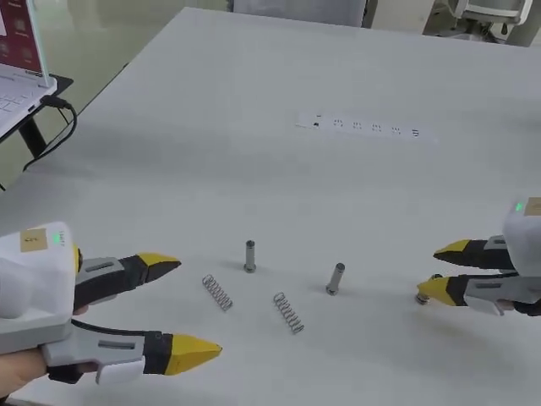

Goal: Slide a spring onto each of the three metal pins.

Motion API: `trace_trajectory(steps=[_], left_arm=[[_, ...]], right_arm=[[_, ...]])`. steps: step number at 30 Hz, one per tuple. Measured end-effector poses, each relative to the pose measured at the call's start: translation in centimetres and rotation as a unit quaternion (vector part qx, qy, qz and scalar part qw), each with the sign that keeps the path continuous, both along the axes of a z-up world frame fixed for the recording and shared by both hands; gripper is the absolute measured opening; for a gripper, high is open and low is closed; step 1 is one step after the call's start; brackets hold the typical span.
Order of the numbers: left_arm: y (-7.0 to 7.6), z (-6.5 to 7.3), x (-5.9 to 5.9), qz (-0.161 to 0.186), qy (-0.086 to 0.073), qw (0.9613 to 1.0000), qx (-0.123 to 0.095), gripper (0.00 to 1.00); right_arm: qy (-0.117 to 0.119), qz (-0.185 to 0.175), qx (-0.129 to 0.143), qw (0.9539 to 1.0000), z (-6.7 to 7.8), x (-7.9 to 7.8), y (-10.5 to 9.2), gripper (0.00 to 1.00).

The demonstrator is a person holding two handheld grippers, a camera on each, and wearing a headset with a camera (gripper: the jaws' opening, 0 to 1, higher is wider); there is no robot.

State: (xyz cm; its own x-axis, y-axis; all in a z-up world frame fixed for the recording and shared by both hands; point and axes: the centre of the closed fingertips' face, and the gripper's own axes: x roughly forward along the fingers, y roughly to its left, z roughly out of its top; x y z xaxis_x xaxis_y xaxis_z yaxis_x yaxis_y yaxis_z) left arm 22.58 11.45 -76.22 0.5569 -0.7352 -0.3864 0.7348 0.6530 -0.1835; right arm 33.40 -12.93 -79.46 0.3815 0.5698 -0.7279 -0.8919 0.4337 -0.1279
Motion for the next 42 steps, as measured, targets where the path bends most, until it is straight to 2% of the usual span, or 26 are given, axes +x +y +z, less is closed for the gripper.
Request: trace_trajectory(steps=[7, 15, 24, 31, 42], left_arm=[[0.2, 0.1, 0.2, 0.005, -0.002, 1.0000, -0.003, 0.71], [0.2, 0.0, 0.1, 0.003, 0.000, 1.0000, -0.001, 0.71], [0.3, 0.1, 0.4, 0.006, -0.001, 1.0000, -0.003, 0.71], [0.5, 0.2, 0.5, 0.006, -0.002, 1.0000, 0.000, 0.71], [0.6, 0.4, 0.6, 0.010, -0.005, 0.9999, -0.003, 0.71]], right_arm=[[-0.003, -0.005, 0.012, 0.9999, 0.8, -0.7, 0.2, 0.34], [-0.005, -0.013, 0.038, 0.9992, 1.9, -1.5, 0.7, 0.36], [-0.012, -0.031, 0.069, 0.9970, 3.5, -1.9, 0.3, 0.36], [-0.010, -0.053, 0.082, 0.9952, 3.7, -2.1, -0.9, 0.36], [-0.010, -0.063, 0.083, 0.9945, 4.0, -3.4, -2.0, 0.35]])
